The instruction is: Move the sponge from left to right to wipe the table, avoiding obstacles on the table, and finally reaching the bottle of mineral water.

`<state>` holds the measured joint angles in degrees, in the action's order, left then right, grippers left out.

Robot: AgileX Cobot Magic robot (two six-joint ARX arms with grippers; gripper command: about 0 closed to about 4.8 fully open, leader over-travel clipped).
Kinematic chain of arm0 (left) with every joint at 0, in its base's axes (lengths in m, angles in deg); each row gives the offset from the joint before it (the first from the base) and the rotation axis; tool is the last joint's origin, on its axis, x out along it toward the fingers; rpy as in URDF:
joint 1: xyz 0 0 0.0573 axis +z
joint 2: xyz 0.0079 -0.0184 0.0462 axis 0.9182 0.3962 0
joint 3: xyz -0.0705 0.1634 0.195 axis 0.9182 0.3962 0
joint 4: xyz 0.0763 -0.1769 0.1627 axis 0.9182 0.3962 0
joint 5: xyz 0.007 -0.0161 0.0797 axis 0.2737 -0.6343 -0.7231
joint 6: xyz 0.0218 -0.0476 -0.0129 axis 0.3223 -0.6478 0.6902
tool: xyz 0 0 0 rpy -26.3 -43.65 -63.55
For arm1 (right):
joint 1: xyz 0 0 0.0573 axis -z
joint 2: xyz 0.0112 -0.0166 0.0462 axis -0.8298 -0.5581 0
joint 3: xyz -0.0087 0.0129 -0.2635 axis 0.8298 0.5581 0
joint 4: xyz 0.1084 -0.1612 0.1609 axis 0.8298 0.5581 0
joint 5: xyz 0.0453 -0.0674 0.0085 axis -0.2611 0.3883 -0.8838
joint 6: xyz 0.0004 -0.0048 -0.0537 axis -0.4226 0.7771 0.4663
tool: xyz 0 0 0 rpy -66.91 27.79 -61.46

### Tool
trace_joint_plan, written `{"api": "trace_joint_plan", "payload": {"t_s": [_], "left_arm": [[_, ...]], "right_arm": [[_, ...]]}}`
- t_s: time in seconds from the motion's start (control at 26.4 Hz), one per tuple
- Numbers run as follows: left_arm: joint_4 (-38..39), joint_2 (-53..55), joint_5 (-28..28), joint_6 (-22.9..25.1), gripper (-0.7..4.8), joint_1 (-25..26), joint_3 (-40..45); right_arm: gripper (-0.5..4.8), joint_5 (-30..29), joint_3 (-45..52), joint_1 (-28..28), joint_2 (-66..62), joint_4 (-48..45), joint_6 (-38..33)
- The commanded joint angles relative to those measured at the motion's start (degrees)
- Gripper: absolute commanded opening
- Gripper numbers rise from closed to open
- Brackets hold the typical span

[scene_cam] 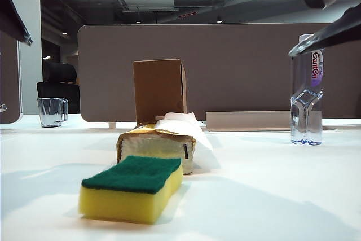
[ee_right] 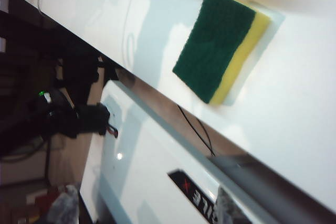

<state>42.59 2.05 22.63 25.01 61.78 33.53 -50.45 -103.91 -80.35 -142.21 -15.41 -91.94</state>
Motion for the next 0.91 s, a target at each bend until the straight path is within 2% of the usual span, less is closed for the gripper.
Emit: {"api": "trace_joint_plan", "payload": {"t_s": [0.04, 0.15, 0.26, 0.53, 0.91], "left_arm": [[-0.09, -0.48, 0.2, 0.76, 3.42, 0.04, -1.27], [0.44, -0.83, 0.39, 0.85, 3.42, 0.04, -1.84], [1.66, -1.86, 0.42, 0.87, 3.42, 0.04, -1.99], [3.82, -4.66, 0.35, 0.87, 3.42, 0.04, -2.08], [4.22, -7.32, 0.44, 0.63, 3.42, 0.04, -2.29]], "right_arm": [[3.38, 2.75, 2.19, -3.39, 0.07, -7.8, -5.77], [3.44, 6.88, 3.19, -6.54, -0.48, -9.25, -6.73], [4.32, 10.25, 3.23, -10.4, -3.65, -10.16, -6.75], [4.32, 11.28, 3.23, -14.19, -14.23, -18.78, -9.03], [4.32, 11.32, 3.21, -14.62, -27.54, -30.49, -11.96]]}}
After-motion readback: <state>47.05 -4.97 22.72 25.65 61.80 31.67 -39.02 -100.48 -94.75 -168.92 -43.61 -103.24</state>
